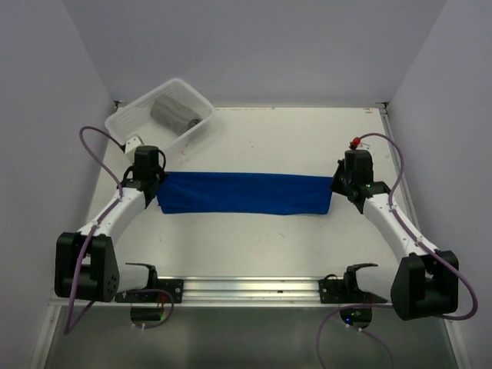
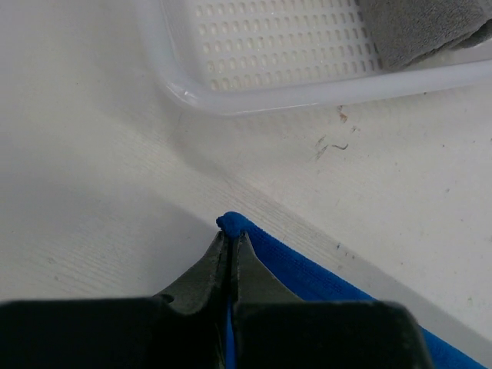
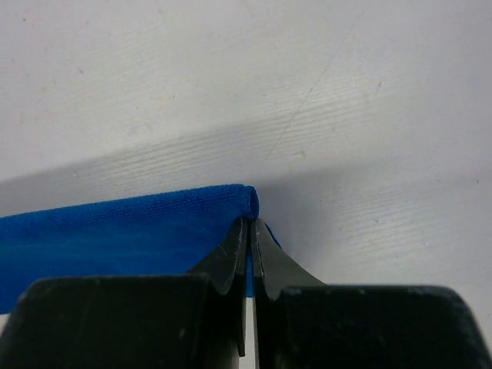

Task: Roll the towels
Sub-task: Fold the towel

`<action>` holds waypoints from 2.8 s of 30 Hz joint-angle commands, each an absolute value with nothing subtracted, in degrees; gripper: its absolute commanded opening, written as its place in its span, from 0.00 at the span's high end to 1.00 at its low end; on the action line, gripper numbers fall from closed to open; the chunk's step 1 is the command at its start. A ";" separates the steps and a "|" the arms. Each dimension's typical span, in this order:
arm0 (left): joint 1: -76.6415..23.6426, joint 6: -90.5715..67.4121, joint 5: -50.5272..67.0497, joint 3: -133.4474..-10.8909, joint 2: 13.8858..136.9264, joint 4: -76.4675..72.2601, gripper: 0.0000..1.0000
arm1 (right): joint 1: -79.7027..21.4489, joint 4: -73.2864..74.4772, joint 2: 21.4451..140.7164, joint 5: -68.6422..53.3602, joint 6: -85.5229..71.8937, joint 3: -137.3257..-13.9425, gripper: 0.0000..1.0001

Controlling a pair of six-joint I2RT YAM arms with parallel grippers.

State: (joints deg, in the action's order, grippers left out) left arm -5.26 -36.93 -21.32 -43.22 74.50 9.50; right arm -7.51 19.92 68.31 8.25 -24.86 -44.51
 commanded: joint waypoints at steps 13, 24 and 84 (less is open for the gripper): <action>-4.75 -37.35 -25.49 -42.19 63.82 12.04 1.00 | -7.56 23.38 57.93 11.16 -24.43 -45.62 1.00; -4.75 -38.67 -24.17 -40.08 54.24 16.78 1.00 | -7.56 30.40 48.17 8.27 -26.37 -43.86 1.00; -4.92 -36.65 -23.64 -51.42 86.58 4.83 1.00 | -7.38 14.68 85.09 13.45 -28.74 -52.91 1.00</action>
State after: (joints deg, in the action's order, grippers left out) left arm -5.28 -37.82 -21.15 -49.54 88.86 7.31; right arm -7.64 17.67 87.64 11.16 -29.50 -52.05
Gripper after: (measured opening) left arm 0.018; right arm 0.022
